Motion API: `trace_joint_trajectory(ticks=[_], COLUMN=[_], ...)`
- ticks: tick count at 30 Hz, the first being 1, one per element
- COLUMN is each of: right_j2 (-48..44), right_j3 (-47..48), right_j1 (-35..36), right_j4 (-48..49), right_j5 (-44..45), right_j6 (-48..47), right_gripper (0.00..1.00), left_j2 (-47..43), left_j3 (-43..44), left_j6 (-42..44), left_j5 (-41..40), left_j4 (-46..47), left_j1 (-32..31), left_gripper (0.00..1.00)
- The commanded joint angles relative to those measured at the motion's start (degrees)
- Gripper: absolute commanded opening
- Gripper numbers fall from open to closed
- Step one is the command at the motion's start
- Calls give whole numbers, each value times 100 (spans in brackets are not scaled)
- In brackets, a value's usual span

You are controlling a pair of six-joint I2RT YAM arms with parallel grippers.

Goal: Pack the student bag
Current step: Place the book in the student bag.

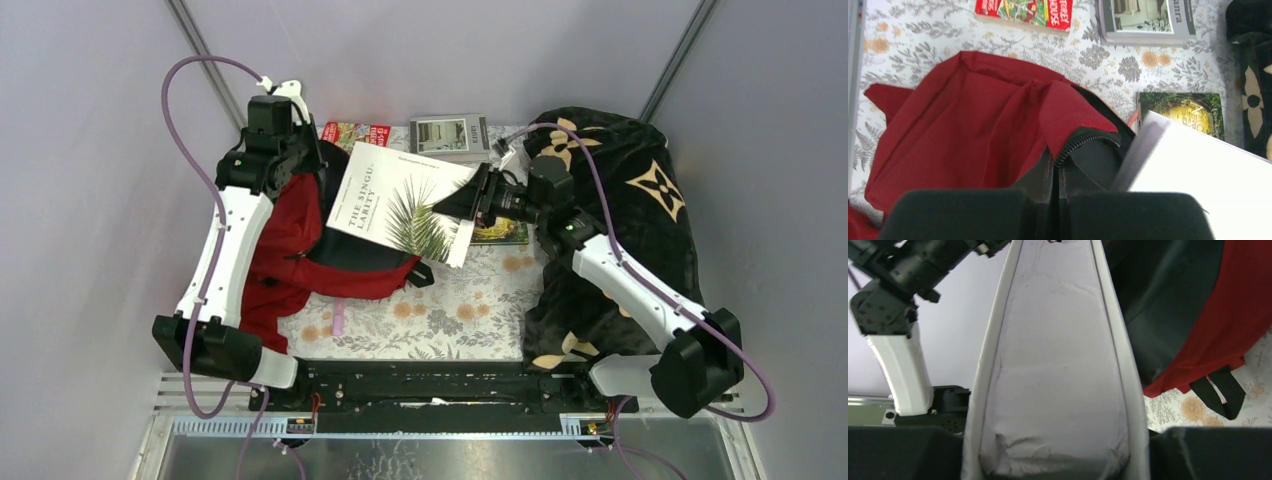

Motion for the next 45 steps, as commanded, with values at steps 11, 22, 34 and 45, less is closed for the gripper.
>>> trace_joint_trajectory(ticks=[11, 22, 34, 45], right_j2=[1160, 2580, 5177, 6494], right_j3=[-558, 149, 3143, 4495], right_j1=[352, 898, 1637, 1768], right_j4=[839, 2517, 2172, 1175], right_j5=[644, 157, 734, 1336], right_j6=[887, 1655, 2210, 1653], right_gripper=[24, 25, 17, 26], left_j2=[-818, -820, -1141, -1169], left_j3=[-1289, -1875, -1763, -1920], left_j6=[-493, -912, -709, -858], left_j5=[1233, 2329, 2296, 2748], left_j4=[1308, 1904, 2059, 2071], left_j1=[93, 85, 94, 103], left_gripper=[0, 0, 0, 0])
